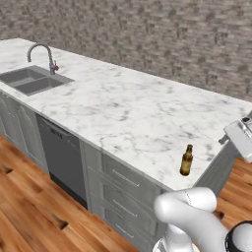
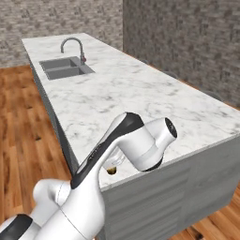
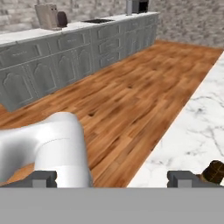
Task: Pick the milk, beer from the counter and place them in the open cabinet.
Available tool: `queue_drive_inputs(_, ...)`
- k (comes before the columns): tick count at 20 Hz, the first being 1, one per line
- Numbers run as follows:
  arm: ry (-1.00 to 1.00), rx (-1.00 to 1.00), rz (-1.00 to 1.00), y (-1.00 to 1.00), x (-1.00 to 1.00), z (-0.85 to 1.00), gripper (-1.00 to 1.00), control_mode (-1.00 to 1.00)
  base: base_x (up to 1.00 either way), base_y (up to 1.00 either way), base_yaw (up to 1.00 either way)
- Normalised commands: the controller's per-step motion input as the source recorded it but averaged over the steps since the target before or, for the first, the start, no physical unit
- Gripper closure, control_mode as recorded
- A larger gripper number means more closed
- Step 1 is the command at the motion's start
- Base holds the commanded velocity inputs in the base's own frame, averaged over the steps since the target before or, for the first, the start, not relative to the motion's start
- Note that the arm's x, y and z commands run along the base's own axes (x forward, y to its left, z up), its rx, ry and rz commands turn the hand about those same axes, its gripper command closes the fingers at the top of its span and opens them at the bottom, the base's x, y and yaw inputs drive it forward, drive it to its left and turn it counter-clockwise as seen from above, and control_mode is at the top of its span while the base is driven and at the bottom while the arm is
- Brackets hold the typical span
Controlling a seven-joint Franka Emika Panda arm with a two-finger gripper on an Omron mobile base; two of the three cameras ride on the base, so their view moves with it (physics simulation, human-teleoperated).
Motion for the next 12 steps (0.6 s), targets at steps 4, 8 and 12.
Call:
queue_drive_inputs(4, 0.06, 0.00, -0.13, -0.09, -0.27, -0.49, -1.00, -1.00, 0.00, 0.00, 0.00)
queue_drive_inputs(8, 0.07, 0.00, -0.12, -0.07, -0.14, -0.39, -1.00, -1.00, 0.00, 0.00, 0.00)
queue_drive_inputs(12, 0.07, 0.00, -0.08, -0.01, 0.00, -0.26, -1.00, -1.00, 0.00, 0.00, 0.00)
